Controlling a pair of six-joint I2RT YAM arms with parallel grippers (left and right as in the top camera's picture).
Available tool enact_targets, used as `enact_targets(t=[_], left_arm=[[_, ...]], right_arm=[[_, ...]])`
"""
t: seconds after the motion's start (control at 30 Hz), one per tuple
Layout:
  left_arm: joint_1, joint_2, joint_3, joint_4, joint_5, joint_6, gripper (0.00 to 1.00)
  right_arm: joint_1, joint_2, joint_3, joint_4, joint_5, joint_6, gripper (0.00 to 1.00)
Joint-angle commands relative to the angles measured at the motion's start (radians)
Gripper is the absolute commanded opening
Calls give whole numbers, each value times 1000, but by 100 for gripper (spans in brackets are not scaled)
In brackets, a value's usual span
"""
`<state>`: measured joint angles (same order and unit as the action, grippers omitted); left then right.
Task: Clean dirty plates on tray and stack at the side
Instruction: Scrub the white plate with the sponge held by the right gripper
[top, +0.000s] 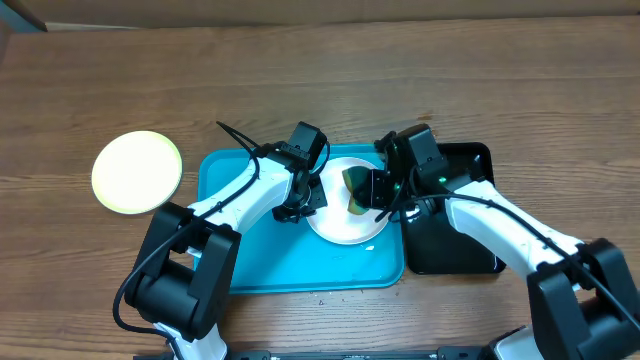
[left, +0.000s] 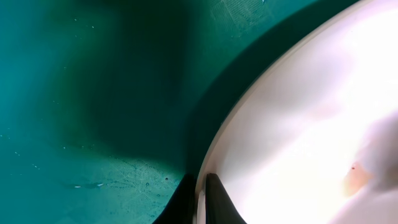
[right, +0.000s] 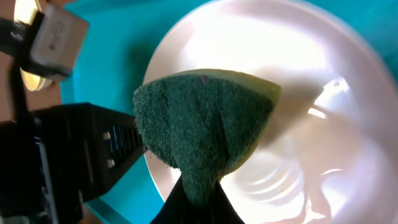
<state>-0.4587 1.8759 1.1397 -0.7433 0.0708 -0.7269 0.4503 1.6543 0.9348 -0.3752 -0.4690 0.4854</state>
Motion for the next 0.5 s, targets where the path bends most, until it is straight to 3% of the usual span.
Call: enact_targets(t=[0.0,0.47], left_arm=[[-6,87,-65,-29,-97,-10,4],[-6,87,-65,-33,-96,-10,4]], right_arm=[[19,9,-10,35,-56,6,4],[72,119,-19,138,-57,47,4]])
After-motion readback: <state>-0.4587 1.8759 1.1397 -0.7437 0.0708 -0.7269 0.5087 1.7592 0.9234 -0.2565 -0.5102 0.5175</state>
